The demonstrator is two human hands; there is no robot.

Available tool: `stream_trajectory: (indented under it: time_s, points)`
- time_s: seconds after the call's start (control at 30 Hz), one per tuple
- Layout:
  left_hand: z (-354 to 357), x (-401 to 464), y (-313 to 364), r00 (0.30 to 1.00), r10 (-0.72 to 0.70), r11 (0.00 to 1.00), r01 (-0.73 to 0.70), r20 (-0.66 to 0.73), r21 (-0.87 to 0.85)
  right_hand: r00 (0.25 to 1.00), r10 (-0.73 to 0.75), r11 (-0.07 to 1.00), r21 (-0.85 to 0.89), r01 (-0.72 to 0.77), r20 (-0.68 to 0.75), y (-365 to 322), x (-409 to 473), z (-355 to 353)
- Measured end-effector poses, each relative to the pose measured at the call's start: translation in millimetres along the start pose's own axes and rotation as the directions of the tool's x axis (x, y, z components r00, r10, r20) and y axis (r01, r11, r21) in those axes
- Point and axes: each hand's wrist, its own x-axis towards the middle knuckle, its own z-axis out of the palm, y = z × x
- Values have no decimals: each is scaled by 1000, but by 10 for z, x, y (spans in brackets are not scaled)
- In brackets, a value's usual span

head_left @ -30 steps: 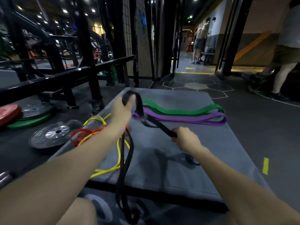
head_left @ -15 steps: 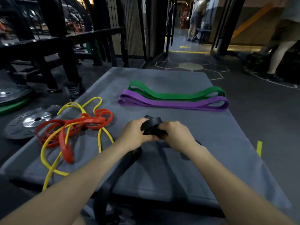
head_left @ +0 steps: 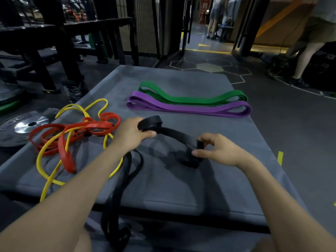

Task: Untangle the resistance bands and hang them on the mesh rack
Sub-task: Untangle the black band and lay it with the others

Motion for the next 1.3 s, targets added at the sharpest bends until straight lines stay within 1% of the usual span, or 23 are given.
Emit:
stream_trajectory:
  time_s: [0.07, 0.1, 0.13, 0.17, 0.23, 0.3, 0.37, 0.43, 0.5, 0.53, 0.57, 0.6, 0.67, 0.7, 0.73, 0.8, 0.83, 0.93, 1.0, 1.07, 1.1, 1.2, 1.3]
  points:
    - [-53, 7, -57, 999, -29, 999, 28, -33, -14, 993, -2, 979, 201, -21, 115, 34, -57, 7]
    - [-65, 13, -93, 998, -44, 999, 43, -43, -14, 990, -9, 966, 258, -28, 140, 45, -66, 19]
    - [-72, 14, -117, 998, -52, 999, 52, -48, -5, 991, -11, 965, 261, -25, 134, 50, -65, 32]
    - [-79, 10, -130, 997, -58, 998, 59, -48, 3, 994, 2, 974, 224, -26, 109, 48, -55, 38]
    - [-75, -2, -156, 997, -58, 998, 58, -51, 4, 998, 57, 992, 113, -57, 1, 36, -6, 55]
    - [-71, -17, -162, 997, -59, 998, 59, -48, 5, 974, 138, 990, 1, -140, -178, 30, 52, 78]
    - [-64, -29, -166, 997, -59, 998, 60, -52, 10, 905, 183, 970, -80, -230, -384, 18, 99, 100]
    - [-56, -23, -168, 996, -68, 998, 69, -49, 11, 819, 157, 953, -133, -273, -552, -16, 126, 125]
    - [-27, -21, -154, 997, -65, 997, 67, -42, 47, 752, 109, 941, -176, -289, -650, -34, 149, 162]
    - [-2, -23, -145, 997, -58, 995, 61, -47, 80, 743, 91, 935, -199, -293, -664, -32, 159, 182]
    - [21, -23, -134, 997, -52, 993, 58, -55, 105, 754, 84, 933, -215, -290, -651, -14, 173, 203]
    - [38, -23, -123, 997, -48, 991, 55, -60, 124, 786, 94, 934, -220, -282, -611, 16, 182, 221]
    - [50, -33, -127, 998, -32, 989, 39, -56, 142, 861, 158, 948, -169, -269, -484, 106, 184, 217]
    - [41, -29, -147, 998, -27, 992, 33, -55, 122, 883, 187, 955, -130, -266, -431, 152, 173, 199]
    - [21, -15, -180, 997, -35, 997, 39, -62, 66, 893, 205, 958, -102, -266, -400, 194, 157, 181]
    - [-50, 10, -215, 995, -52, 993, 43, -80, -110, 892, 235, 954, -86, -288, -386, 261, 124, 148]
    - [-86, 13, -219, 995, -46, 985, 32, -84, -167, 887, 256, 948, -78, -307, -384, 269, 110, 135]
    - [-180, -60, -137, 993, -19, 976, -6, -113, -215, 882, 294, 944, -33, -328, -367, 223, 88, 128]
    - [-242, -94, -119, 986, -56, 956, 9, -155, -294, 878, 316, 946, 53, -319, -360, 157, 51, 133]
    - [-348, -122, -98, 973, -118, 905, 22, -200, -424, 873, 337, 941, 134, -309, -353, 116, 9, 138]
    - [-416, -130, -81, 966, -130, 889, 14, -222, -458, 869, 348, 937, 166, -308, -352, 102, -13, 135]
    - [-675, -162, 96, 958, -132, 871, -10, -253, -492, 861, 363, 926, 234, -294, -355, 46, -68, 102]
    - [-1006, -172, 351, 958, -76, 873, -70, -277, -483, 862, 389, 910, 283, -305, -324, -28, -129, 52]
